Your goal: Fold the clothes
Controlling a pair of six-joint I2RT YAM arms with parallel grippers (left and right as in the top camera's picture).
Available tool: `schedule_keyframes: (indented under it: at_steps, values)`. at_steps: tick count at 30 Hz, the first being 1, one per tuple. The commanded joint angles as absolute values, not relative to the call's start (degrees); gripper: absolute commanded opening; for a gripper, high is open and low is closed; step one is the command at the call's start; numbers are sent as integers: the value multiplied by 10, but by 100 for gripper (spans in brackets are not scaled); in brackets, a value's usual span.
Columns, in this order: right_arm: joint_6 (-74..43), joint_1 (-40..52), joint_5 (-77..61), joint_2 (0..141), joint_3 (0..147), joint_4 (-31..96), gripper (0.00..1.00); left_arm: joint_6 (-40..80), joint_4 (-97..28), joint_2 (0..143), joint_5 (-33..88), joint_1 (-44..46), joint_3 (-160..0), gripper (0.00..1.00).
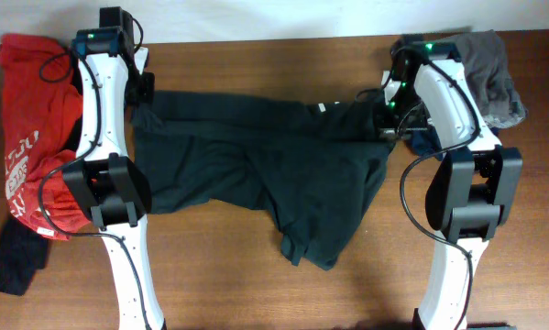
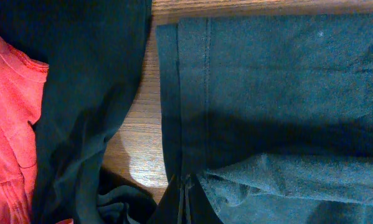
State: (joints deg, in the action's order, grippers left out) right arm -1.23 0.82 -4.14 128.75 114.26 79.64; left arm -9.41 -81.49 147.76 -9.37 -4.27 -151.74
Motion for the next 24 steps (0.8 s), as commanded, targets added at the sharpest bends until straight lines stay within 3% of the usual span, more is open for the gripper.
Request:
schedule_keyframes:
  at_steps: [1, 3, 5, 7, 10, 12, 17, 22, 24]
  values:
    - [-8, 1, -45, 1284, 1134, 781, 4, -100, -815, 1483, -88, -47, -1525, 1]
    - [-8, -2, -45, 1283, 1135, 767, 4, -100, -810, 1483, -90, -47, -1525, 8]
    - [-8, -8, -45, 1283, 1135, 757, 20, -99, -804, 1483, -96, -47, -1525, 33]
    - [-8, -15, -45, 1283, 1142, 757, 41, -99, -798, 1483, -114, -47, -1528, 65]
    - [-8, -30, -52, 1282, 1193, 786, 52, -80, -804, 1482, -132, -48, -1569, 92]
    - [-8, -40, -74, 1282, 1245, 810, 53, -69, -811, 1480, -131, -48, -1610, 99]
    - [-6, -53, -97, 1279, 1406, 899, 55, -67, -855, 1464, -127, -48, -1752, 99]
    - [2, -53, -102, 1269, 1571, 974, 78, -67, -887, 1389, -100, -48, -1797, 99]
    - [-4, -52, -108, 1245, 1585, 973, 82, -73, -906, 1355, -101, -48, -1797, 99]
